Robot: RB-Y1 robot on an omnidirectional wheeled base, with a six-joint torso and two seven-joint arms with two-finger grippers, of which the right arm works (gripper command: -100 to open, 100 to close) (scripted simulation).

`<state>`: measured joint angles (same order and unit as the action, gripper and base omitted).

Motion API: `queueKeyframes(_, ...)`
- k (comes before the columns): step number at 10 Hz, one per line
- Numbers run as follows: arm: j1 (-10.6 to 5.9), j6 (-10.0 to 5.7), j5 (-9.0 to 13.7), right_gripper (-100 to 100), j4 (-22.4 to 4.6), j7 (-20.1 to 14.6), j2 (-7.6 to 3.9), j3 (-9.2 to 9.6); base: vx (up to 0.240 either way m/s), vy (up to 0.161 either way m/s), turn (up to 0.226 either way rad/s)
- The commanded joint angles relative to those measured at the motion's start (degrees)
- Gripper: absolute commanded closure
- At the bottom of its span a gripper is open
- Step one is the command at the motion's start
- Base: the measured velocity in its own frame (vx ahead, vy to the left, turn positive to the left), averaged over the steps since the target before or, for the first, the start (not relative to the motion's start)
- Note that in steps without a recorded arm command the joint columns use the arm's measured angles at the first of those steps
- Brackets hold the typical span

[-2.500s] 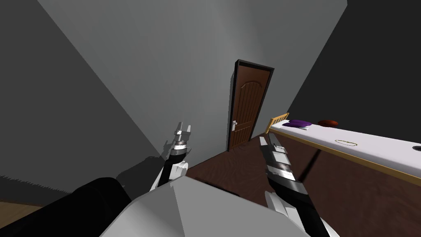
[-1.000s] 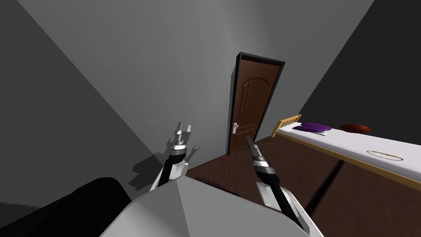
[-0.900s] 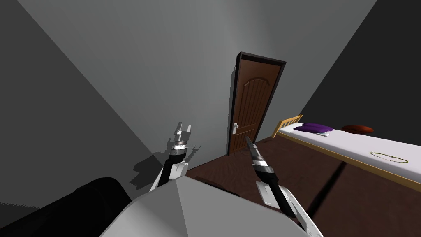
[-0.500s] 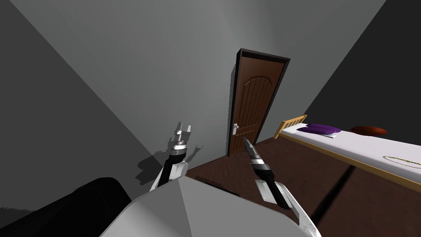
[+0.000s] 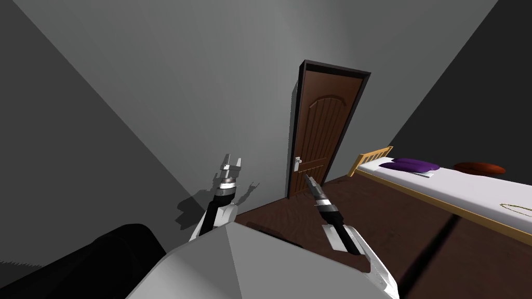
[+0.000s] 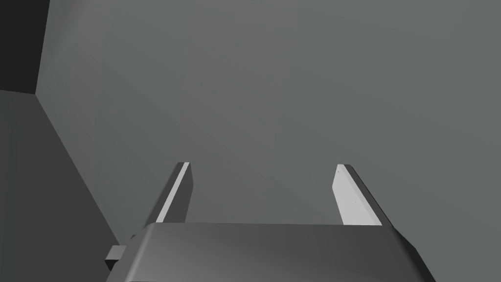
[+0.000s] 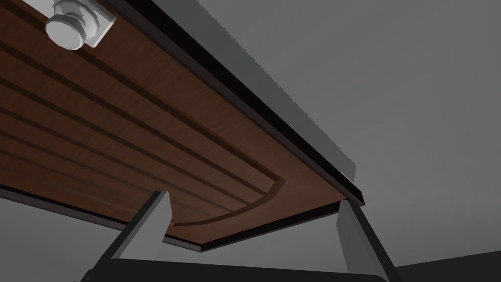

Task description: Pull the door open

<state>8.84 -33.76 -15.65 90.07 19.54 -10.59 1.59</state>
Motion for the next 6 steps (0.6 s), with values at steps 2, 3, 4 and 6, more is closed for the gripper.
queueKeyframes(2, -2.35, -0.63, -1.10, -100, -3.93, 2.35, -0.95, 0.12, 0.045, -0.048, 0.036)
queueKeyframes(3, -3.90, -1.14, -1.78, -100, -5.88, 3.75, -1.73, 0.13, 0.063, -0.074, 0.072)
queueKeyframes(4, -3.90, -1.14, -1.78, -100, -7.20, 3.75, -1.73, 0.13, 0.055, -0.055, 0.034)
queueKeyframes(6, -5.45, -1.65, -2.45, -100, -10.00, 5.16, -2.51, 0.14, 0.051, -0.048, 0.032)
